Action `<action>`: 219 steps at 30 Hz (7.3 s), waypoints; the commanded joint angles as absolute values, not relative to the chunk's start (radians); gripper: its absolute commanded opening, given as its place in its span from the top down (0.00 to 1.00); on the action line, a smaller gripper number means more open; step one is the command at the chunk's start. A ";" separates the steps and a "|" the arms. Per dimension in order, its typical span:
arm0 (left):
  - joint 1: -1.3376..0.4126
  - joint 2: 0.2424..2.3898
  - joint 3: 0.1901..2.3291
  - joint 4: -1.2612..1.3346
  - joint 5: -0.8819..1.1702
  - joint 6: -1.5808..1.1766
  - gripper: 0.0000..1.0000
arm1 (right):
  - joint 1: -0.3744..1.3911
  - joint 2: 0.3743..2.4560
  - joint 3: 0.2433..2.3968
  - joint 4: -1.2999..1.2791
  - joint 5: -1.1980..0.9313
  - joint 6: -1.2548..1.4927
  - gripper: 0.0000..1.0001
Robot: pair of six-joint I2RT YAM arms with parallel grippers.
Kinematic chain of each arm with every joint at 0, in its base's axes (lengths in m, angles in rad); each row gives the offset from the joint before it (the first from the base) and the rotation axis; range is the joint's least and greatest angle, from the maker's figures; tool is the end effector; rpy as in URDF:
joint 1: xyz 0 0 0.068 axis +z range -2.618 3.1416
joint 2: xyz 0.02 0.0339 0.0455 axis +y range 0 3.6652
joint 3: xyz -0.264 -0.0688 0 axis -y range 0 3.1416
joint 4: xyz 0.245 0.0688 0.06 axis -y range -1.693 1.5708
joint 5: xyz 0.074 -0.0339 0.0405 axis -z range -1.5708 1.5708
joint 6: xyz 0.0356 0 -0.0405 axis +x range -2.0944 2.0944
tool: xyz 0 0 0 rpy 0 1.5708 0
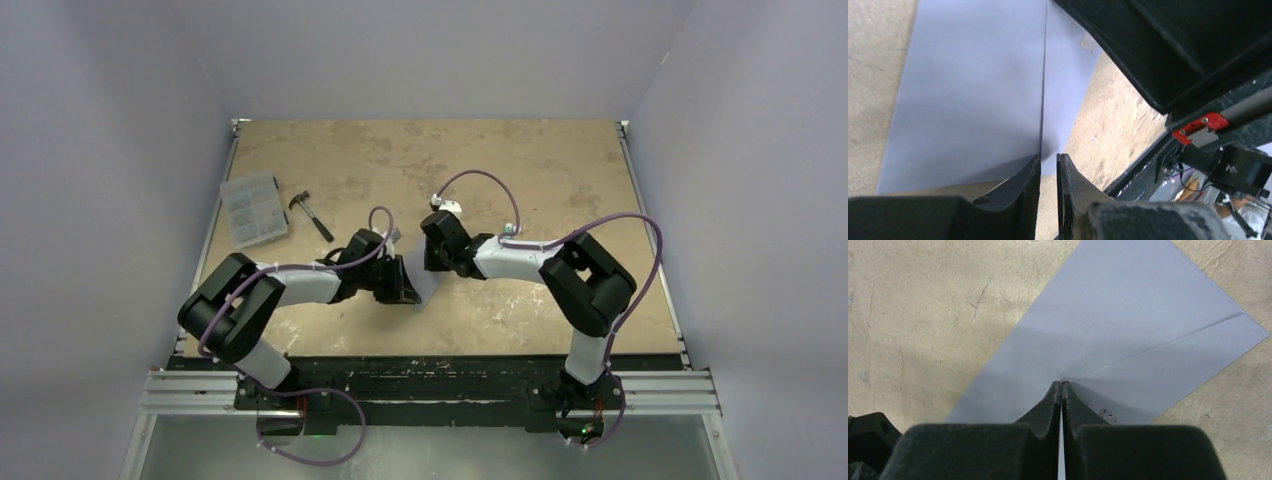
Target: Place the letter into the envelope and seal it
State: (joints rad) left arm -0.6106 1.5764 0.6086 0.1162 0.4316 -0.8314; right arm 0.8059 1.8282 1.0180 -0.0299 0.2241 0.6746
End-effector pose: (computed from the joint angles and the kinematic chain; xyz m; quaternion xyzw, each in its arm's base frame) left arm 0.2208 -0.1727 0.1297 -0.0258 0.9171 -0.3775 0.1259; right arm 0.2634 0.2630 0.1517 -0.0210 0.9288 0.1624 0.3326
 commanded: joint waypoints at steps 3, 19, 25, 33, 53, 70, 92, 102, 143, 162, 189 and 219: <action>-0.615 1.643 0.609 0.293 0.375 -0.939 0.80 | 0.805 1.880 1.014 -0.244 0.205 0.716 0.98; -0.618 1.805 0.713 -0.124 0.086 -0.943 0.97 | 0.850 1.746 0.946 -0.132 0.251 0.603 0.87; -0.618 1.833 0.738 -0.145 0.073 -0.913 1.00 | 0.900 1.797 0.933 -0.097 0.238 0.533 0.89; -0.618 1.844 0.716 -0.171 0.058 -0.869 1.00 | 0.853 1.887 0.992 -0.263 0.369 0.561 0.92; -0.578 1.543 0.734 -0.055 0.217 -0.856 0.88 | 0.830 1.964 1.031 -0.249 0.263 0.615 0.91; -0.585 1.660 0.708 0.184 0.274 -0.878 0.94 | 0.830 1.954 1.013 -0.227 0.188 0.625 0.91; -0.571 1.792 0.535 0.117 0.234 -0.865 1.00 | 0.784 2.019 1.147 -0.294 0.411 0.538 0.91; -0.554 1.822 0.519 0.111 0.255 -0.858 1.00 | 0.753 2.121 1.217 -0.314 0.461 0.464 0.95; -0.540 1.854 0.624 0.029 0.284 -0.872 1.00 | 0.828 1.954 1.382 -0.425 0.273 0.421 0.87; -0.538 1.878 0.595 0.017 0.282 -0.841 1.00 | 0.834 2.122 1.430 -0.523 0.345 0.466 0.90; -0.528 1.890 0.583 0.031 0.298 -0.836 1.00 | 0.733 2.201 1.471 -0.449 0.368 0.453 0.94; -0.434 1.643 1.099 -0.126 0.445 -0.679 0.47 | 0.441 1.596 1.243 -0.463 0.324 0.634 0.44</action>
